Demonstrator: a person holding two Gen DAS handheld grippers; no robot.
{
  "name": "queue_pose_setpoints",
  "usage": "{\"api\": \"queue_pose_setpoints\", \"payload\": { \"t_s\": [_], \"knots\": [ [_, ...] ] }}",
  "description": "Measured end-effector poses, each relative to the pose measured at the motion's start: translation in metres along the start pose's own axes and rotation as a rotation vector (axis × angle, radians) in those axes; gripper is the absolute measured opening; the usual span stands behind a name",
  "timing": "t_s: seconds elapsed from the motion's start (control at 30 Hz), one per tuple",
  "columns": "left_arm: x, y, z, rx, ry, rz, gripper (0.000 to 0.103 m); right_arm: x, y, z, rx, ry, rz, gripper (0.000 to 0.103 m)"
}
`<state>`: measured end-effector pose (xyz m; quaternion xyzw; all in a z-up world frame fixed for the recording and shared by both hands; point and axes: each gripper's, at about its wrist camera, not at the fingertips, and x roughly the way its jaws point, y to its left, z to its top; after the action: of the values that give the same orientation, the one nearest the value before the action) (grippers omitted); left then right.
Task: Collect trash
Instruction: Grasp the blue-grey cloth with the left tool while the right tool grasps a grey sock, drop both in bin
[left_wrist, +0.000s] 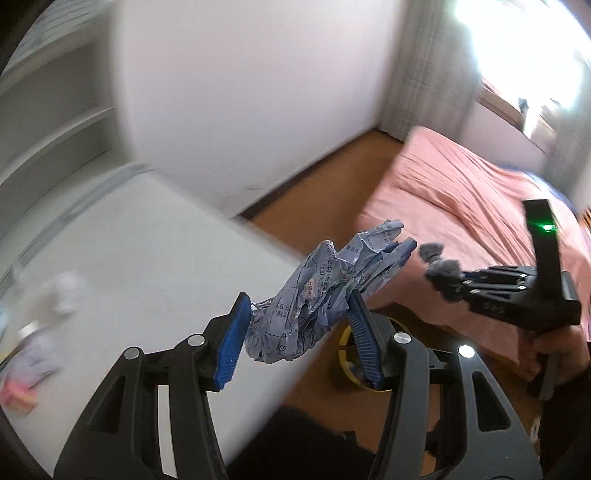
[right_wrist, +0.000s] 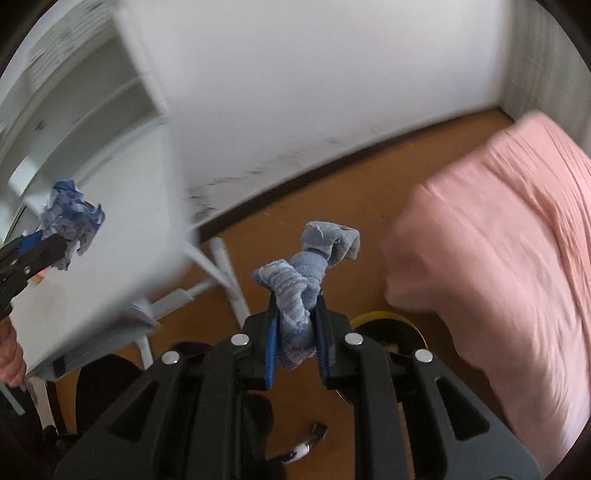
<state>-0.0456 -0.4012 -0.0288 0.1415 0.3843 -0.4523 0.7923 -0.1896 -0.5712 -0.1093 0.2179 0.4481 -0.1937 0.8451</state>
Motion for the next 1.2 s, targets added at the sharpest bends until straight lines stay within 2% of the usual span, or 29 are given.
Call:
{"api": "queue_pose_setpoints", "payload": {
  "t_s": [0.1,0.2,0.37,0.63,0.8,1.2],
  "knots": [
    [0.037,-0.046,0.002,0.052,0.053,-0.083,0.053,0.006,-0.048,-0.025,0.09,0.028,-0.028,0.017],
    [0.078,-0.083,-0.002,0.092,0.113,-0.126,0.053,0.02,-0.083,-0.05,0.15,0.065,-0.052,0.017],
    [0.146,-0.114,-0.02,0.098,0.23,-0.173,0.053,0.06,-0.111,-0.083,0.21,0.135,-0.058,0.017],
    [0.238,-0.132,-0.051,0.102,0.352,-0.143,0.053,0.133,-0.14,-0.129,0.269,0.275,-0.045,0.017],
    [0.268,-0.13,-0.072,0.09,0.444,-0.141,0.053,0.155,-0.15,-0.137,0.292,0.314,-0.024,0.017],
    [0.292,-0.134,-0.08,0.088,0.481,-0.128,0.053,0.157,-0.161,-0.127,0.305,0.295,-0.011,0.017]
  ]
}}
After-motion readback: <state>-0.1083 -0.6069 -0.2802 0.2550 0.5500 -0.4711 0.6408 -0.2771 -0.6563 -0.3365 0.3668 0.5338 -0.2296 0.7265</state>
